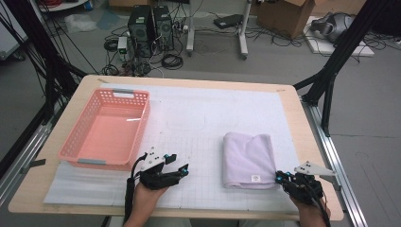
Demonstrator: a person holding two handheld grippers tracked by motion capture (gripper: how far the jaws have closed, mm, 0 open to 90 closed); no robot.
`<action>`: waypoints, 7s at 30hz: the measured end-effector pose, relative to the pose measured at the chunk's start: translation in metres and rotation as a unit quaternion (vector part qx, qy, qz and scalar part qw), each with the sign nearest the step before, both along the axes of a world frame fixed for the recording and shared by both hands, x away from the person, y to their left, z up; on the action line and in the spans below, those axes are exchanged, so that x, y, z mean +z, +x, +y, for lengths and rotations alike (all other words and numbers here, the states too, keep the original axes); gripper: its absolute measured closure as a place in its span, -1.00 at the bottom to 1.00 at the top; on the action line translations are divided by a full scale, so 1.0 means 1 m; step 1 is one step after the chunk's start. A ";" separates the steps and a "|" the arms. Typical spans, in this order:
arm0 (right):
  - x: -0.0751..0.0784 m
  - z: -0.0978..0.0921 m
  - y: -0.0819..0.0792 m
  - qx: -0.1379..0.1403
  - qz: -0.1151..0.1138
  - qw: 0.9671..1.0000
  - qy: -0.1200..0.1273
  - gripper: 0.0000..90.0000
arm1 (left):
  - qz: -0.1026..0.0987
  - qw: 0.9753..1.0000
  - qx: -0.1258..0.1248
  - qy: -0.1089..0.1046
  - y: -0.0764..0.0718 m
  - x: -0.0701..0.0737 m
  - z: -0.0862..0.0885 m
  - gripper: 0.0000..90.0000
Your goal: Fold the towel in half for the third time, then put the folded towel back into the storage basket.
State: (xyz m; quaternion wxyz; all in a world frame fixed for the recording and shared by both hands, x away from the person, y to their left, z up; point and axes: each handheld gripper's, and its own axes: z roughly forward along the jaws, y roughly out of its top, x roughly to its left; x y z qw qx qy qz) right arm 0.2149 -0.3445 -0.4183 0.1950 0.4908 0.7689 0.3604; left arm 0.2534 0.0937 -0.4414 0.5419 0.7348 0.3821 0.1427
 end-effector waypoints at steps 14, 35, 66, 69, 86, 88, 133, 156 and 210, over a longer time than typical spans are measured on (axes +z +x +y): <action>-0.005 0.001 -0.002 -0.017 0.042 0.999 -0.007 0.75 | -0.002 1.000 0.005 -0.002 0.000 0.001 0.003 -0.15; -0.011 0.022 0.114 -0.034 -0.015 0.998 -0.043 0.52 | -0.001 1.000 0.005 -0.008 0.001 0.001 0.007 -0.15; 0.016 0.075 0.122 0.073 -0.031 0.997 -0.007 0.37 | 0.000 1.000 0.003 -0.014 -0.001 0.001 0.006 -0.15; 0.006 0.051 0.117 0.041 -0.010 0.998 -0.049 0.65 | 0.001 1.000 0.002 -0.016 -0.001 0.001 0.006 -0.15; -0.004 0.014 0.039 0.063 -0.034 0.997 0.004 0.48 | -0.009 0.999 0.002 -0.036 0.000 0.004 0.012 -0.22; -0.014 0.012 0.028 0.060 -0.017 0.998 -0.026 0.49 | -0.010 0.999 0.001 -0.038 0.000 0.005 0.012 -0.22; -0.008 -0.024 -0.027 0.017 -0.108 0.993 0.045 -0.54 | -0.019 0.997 -0.024 -0.078 -0.006 0.004 0.002 -0.58; -0.012 -0.037 -0.030 0.000 -0.101 0.994 0.050 -0.54 | -0.008 0.997 -0.043 -0.064 0.002 0.003 -0.011 -0.54; -0.013 -0.039 -0.026 0.006 -0.092 0.993 0.072 -0.54 | 0.150 0.982 -0.115 0.015 0.072 -0.007 -0.147 0.57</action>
